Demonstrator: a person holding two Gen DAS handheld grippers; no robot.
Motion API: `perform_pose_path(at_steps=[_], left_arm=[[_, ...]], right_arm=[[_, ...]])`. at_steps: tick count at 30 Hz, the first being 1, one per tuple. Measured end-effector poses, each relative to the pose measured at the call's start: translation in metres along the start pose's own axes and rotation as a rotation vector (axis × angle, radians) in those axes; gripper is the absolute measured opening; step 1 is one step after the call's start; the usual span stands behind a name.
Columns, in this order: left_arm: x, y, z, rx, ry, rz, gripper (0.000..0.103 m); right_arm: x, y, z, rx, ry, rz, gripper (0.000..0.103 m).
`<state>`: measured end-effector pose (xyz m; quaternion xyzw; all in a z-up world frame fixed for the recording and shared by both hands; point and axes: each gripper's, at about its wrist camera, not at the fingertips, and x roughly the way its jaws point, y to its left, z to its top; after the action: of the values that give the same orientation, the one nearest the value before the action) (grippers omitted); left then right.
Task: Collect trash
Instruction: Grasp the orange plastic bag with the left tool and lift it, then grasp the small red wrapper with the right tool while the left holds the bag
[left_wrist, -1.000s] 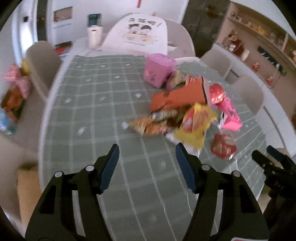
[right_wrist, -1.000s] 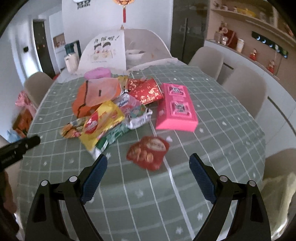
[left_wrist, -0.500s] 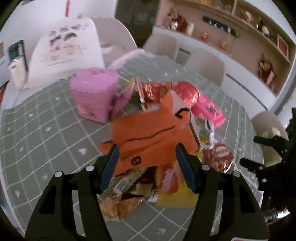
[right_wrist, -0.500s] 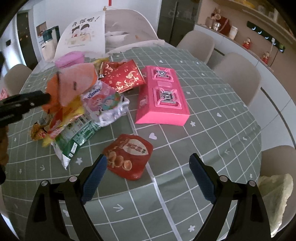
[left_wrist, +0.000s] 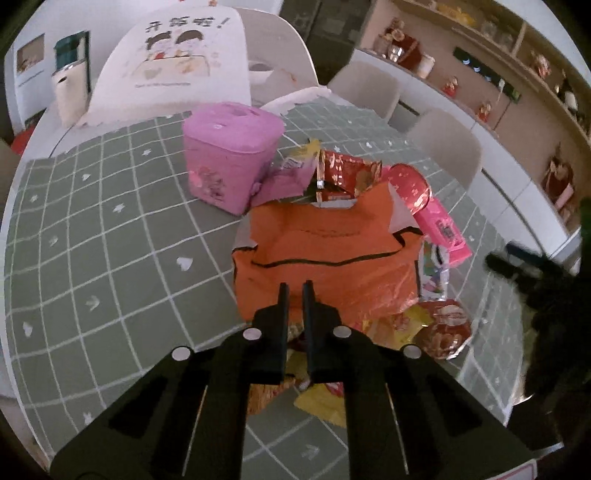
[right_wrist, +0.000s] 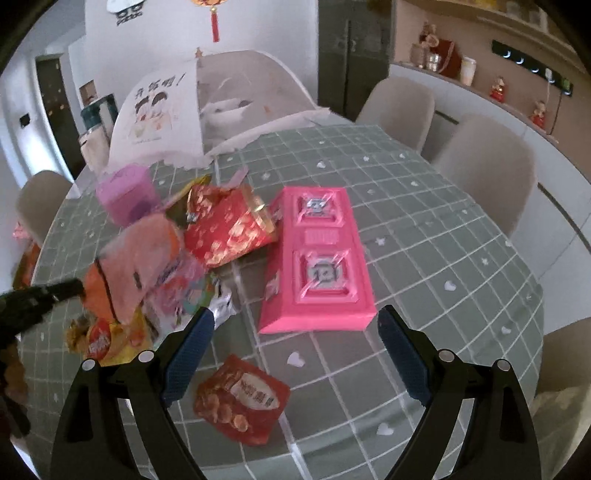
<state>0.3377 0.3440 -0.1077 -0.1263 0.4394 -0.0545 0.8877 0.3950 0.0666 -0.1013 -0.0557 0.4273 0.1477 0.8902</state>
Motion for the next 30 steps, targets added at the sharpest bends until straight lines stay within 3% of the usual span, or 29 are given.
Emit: perform_pose_path(at_steps=[4,9,11,15,17,21,26,29,30], left_arm=[[-0.012,0.009,-0.006,-0.080,0.025,-0.036,0.026],[-0.024,0.023,-0.011,-0.213,-0.002,-0.063,0.041],[-0.022,0.026,-0.009,-0.261,-0.004,-0.056,0.041],[0.002,0.037,-0.004,-0.450,0.071,-0.136,0.041],[0.013,0.038,0.001,-0.510,0.092,-0.130,0.041],[0.030,0.035,0.012,-0.535,0.094,-0.096,0.041],[0.062,0.050,0.009,-0.634,0.200,-0.040,0.041],[0.063,0.052,0.012,-0.649,0.197,-0.030,0.041],[0.065,0.051,0.014,-0.646,0.200,-0.036,0.036]], right_arm=[[0.025,0.010,-0.032,0.008,0.089,0.021,0.087],[0.043,0.017,-0.049,0.004,0.119,0.032,0.087],[0.046,0.017,-0.053,0.000,0.125,0.044,0.086],[0.051,0.012,-0.057,0.017,0.139,0.060,0.087],[0.051,0.011,-0.059,0.026,0.138,0.069,0.087],[0.051,0.013,-0.064,-0.005,0.126,0.059,0.087],[0.051,0.015,-0.066,-0.031,0.118,0.050,0.087],[0.051,0.012,-0.065,-0.033,0.132,0.076,0.087],[0.051,0.010,-0.063,-0.030,0.140,0.092,0.087]])
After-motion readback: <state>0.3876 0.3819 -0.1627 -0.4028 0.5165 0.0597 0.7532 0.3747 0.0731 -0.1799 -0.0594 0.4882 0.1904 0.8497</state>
